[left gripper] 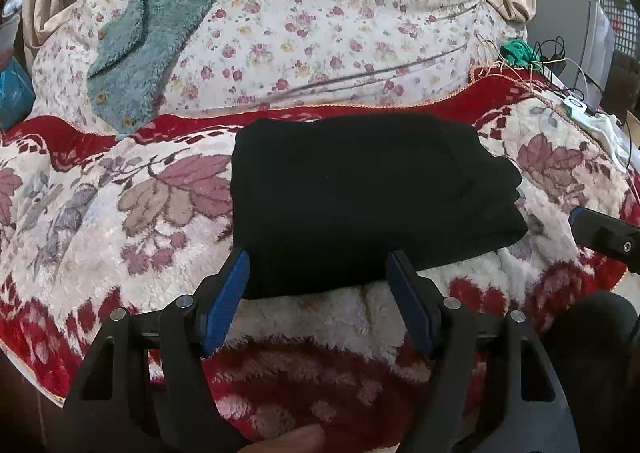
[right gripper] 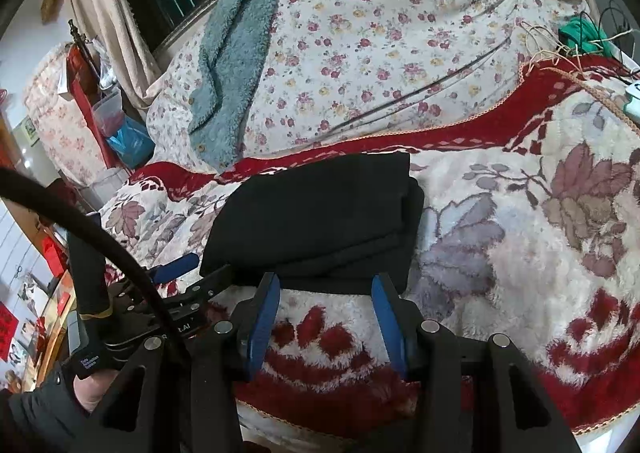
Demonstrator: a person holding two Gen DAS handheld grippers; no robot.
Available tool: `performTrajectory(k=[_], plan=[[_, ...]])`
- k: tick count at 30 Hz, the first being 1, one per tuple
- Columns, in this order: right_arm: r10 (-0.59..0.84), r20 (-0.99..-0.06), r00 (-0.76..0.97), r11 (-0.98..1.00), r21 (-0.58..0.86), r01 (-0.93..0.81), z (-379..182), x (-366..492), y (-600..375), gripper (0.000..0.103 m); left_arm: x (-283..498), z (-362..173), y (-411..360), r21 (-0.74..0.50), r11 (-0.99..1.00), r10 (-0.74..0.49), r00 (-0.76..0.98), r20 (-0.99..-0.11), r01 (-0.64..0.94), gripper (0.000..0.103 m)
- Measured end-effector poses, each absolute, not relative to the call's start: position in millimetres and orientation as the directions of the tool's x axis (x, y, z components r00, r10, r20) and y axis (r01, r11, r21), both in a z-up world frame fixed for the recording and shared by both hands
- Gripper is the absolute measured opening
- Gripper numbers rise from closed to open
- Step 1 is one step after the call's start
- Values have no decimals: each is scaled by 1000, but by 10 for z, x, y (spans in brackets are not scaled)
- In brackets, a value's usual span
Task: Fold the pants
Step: 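Lay the folded pants bundle on the blanket and open both grippers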
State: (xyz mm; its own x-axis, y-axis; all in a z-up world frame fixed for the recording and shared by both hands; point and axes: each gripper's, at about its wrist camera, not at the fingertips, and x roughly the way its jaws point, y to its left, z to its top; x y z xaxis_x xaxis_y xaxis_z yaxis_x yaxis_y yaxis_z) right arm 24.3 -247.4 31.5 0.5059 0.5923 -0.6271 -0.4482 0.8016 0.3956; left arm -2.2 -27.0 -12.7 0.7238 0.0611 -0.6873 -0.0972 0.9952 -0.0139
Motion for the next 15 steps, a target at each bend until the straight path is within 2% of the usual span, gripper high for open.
performTrajectory(k=[5, 9, 15], plan=[[594, -626, 506, 800, 397, -449, 317, 243, -2478, 46, -12, -144, -259, -17, 995, 58, 717, -695, -97, 71], [594, -626, 505, 801, 396, -450, 320, 242, -2478, 46, -49, -126, -241, 6, 992, 101, 738, -667, -130, 71], [593, -626, 506, 801, 397, -448, 318, 240, -2475, 46, -26, -141, -239, -8, 994, 78, 731, -678, -113, 71]])
